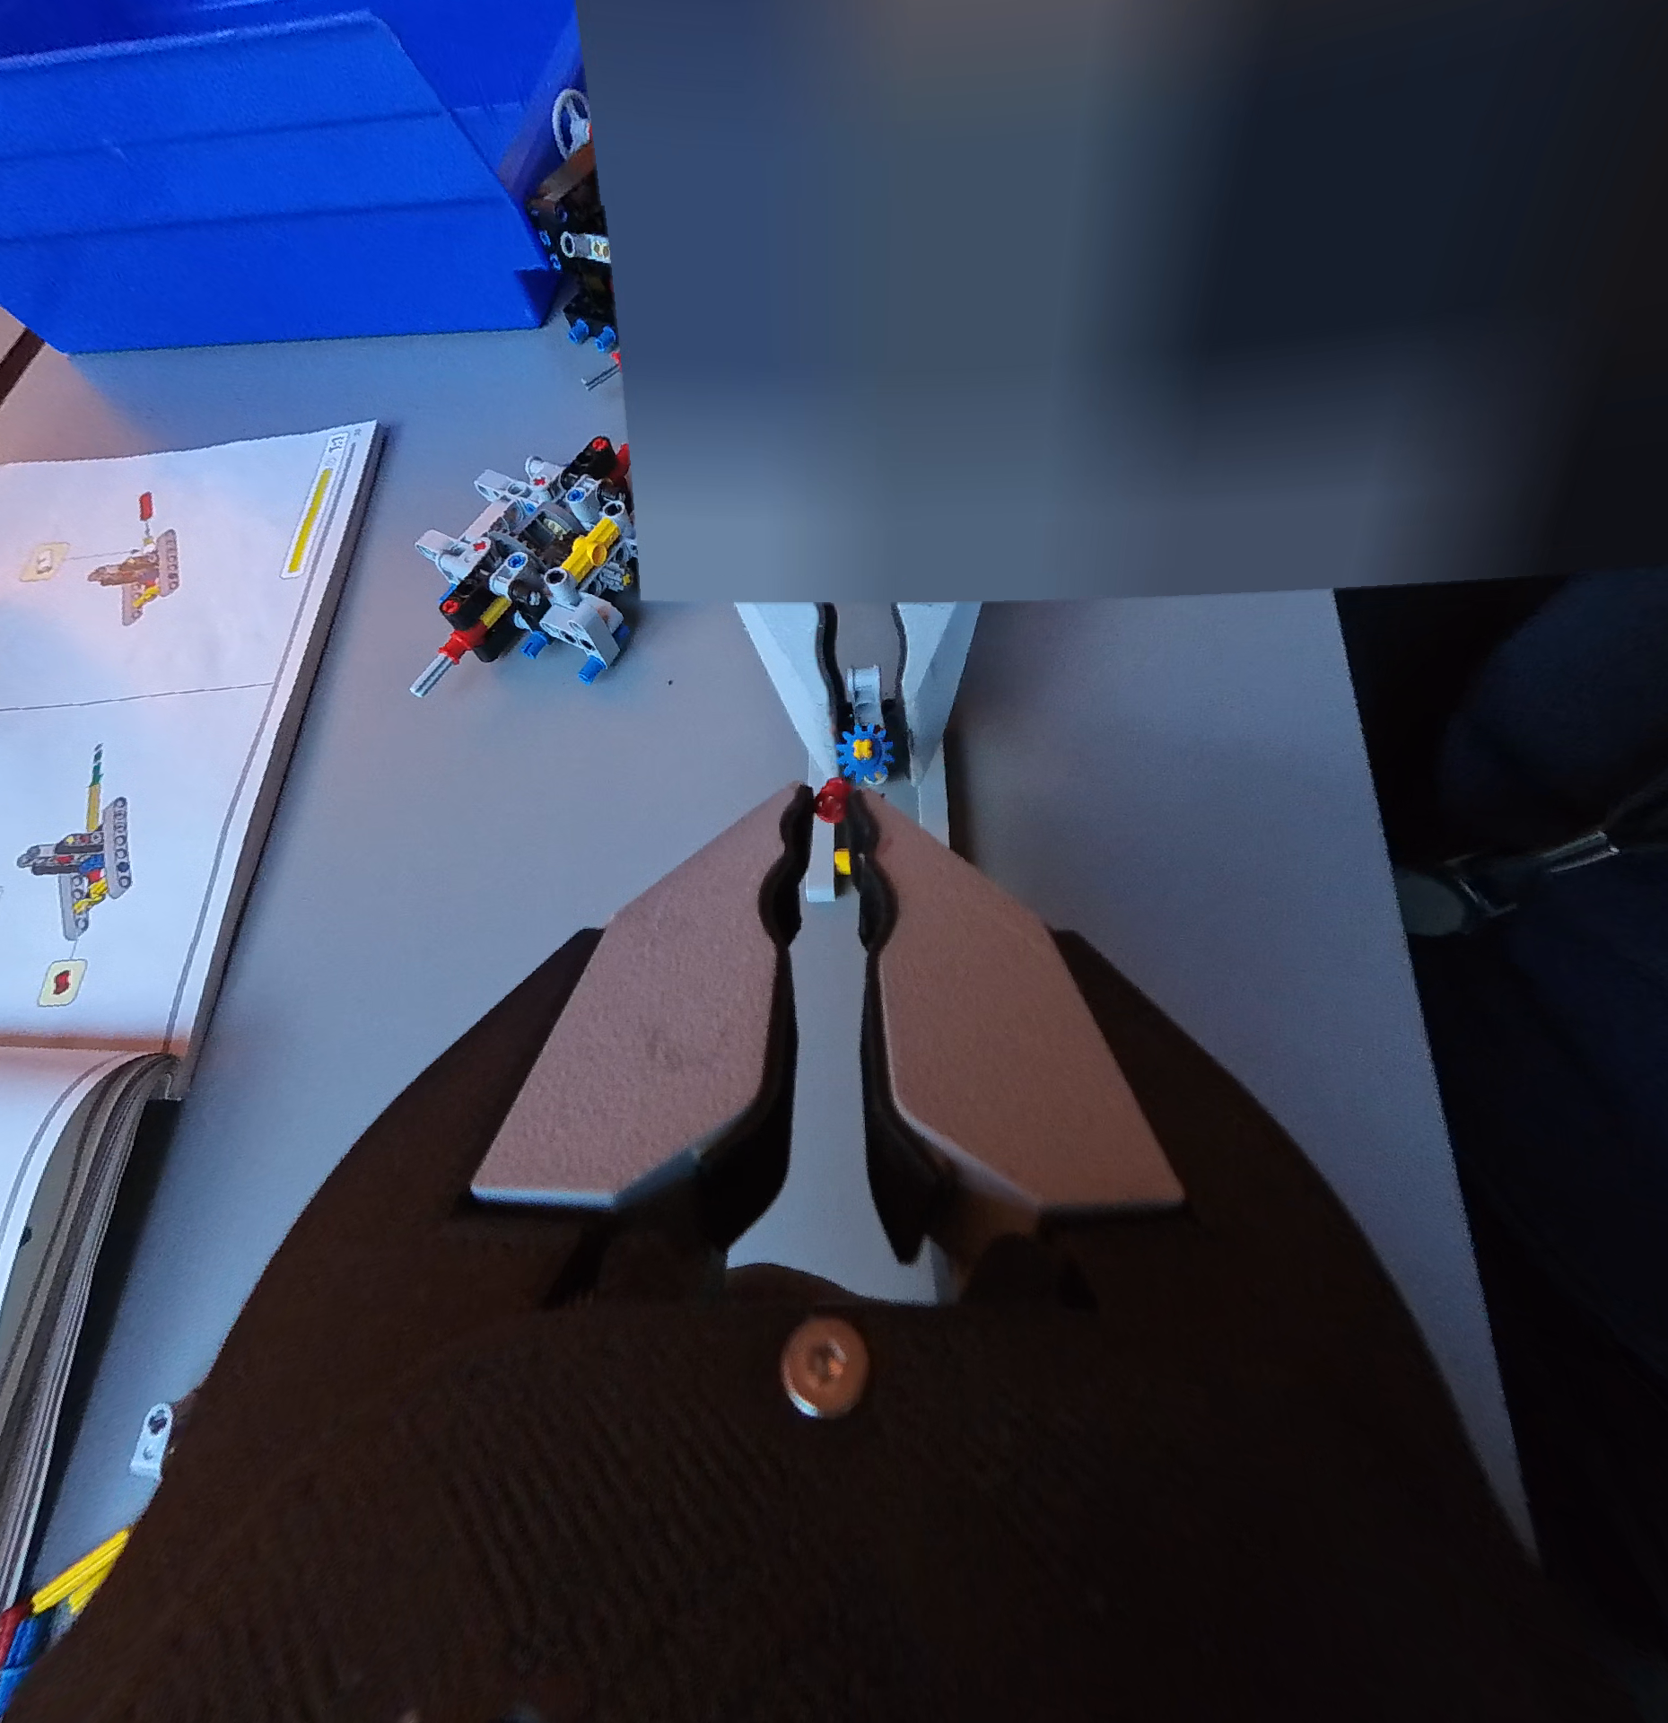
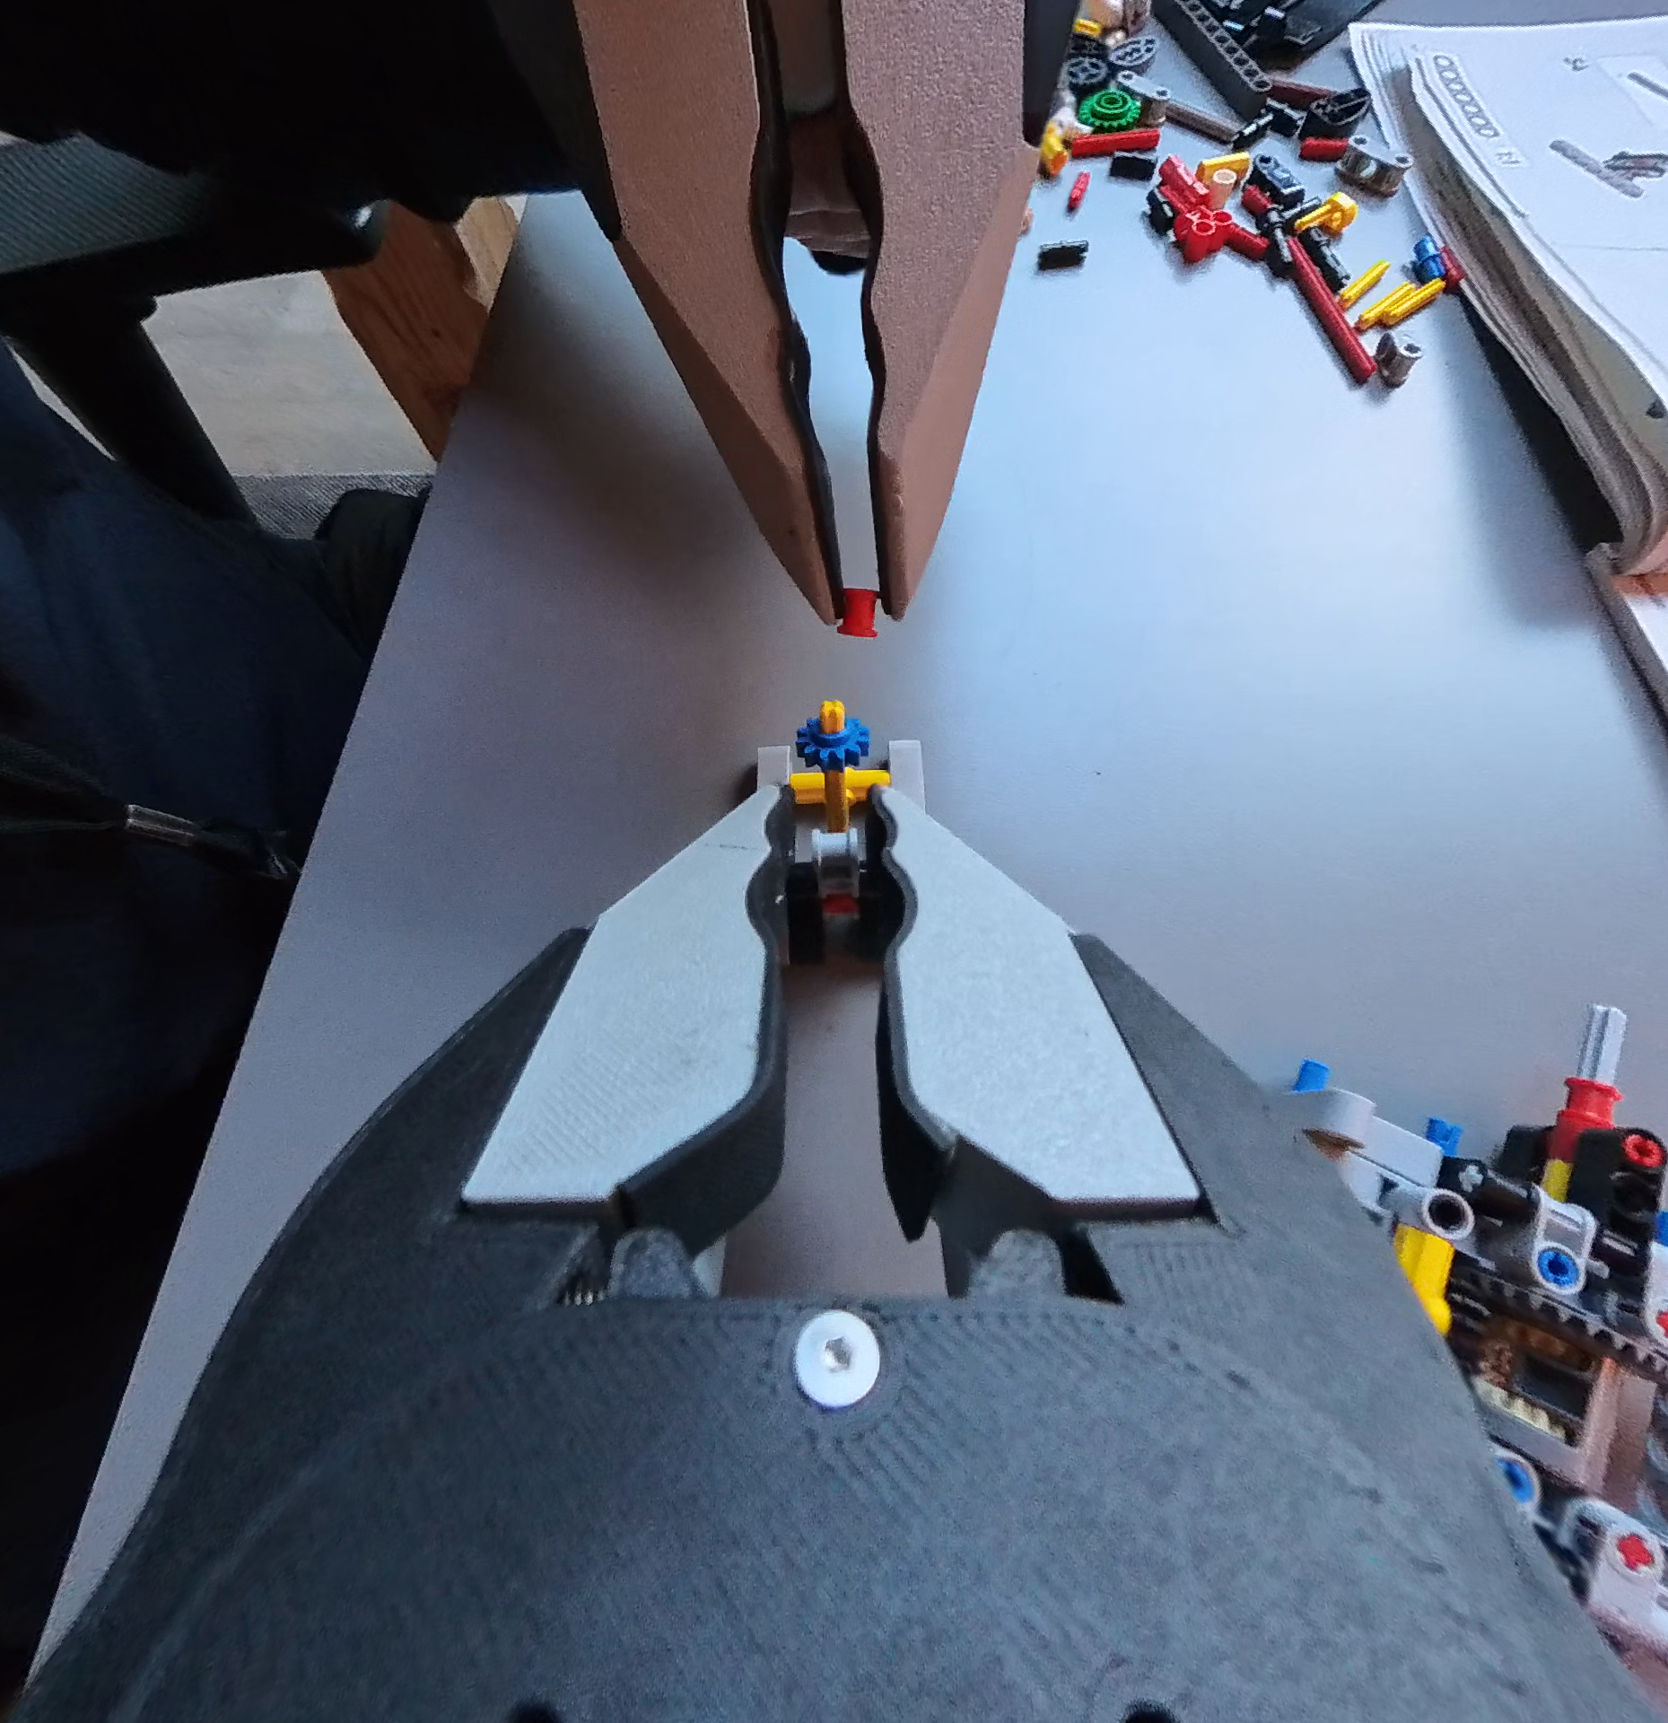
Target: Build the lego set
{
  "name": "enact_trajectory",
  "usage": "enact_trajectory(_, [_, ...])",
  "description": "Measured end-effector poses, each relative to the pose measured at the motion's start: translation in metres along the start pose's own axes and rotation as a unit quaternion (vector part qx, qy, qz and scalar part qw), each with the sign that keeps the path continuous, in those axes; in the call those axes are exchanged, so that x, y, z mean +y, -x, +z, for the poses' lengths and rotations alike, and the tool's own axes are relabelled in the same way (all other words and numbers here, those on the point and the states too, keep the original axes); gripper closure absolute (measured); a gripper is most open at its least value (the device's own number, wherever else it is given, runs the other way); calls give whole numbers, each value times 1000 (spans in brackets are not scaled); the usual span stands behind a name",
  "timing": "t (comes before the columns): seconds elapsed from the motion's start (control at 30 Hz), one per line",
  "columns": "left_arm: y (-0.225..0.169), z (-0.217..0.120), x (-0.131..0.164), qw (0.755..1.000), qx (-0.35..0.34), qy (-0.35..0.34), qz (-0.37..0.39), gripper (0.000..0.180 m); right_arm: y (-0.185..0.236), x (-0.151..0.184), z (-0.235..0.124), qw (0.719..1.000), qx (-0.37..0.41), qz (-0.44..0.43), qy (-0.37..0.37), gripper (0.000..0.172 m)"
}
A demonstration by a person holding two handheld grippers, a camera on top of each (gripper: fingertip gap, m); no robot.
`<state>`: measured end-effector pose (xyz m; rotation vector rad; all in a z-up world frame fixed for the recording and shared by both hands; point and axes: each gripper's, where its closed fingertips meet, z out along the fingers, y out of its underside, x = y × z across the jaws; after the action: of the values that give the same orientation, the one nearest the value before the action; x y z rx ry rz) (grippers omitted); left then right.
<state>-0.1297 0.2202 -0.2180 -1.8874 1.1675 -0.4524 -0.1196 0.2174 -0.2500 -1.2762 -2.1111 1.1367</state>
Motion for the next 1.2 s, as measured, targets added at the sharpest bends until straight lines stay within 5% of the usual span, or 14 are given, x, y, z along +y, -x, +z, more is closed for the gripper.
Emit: enact_trajectory(1.2, [-6, 8, -10, 999, 20, 23, 33, 176, -2, 1, 4, 1000, 0, 7, 0, 168])
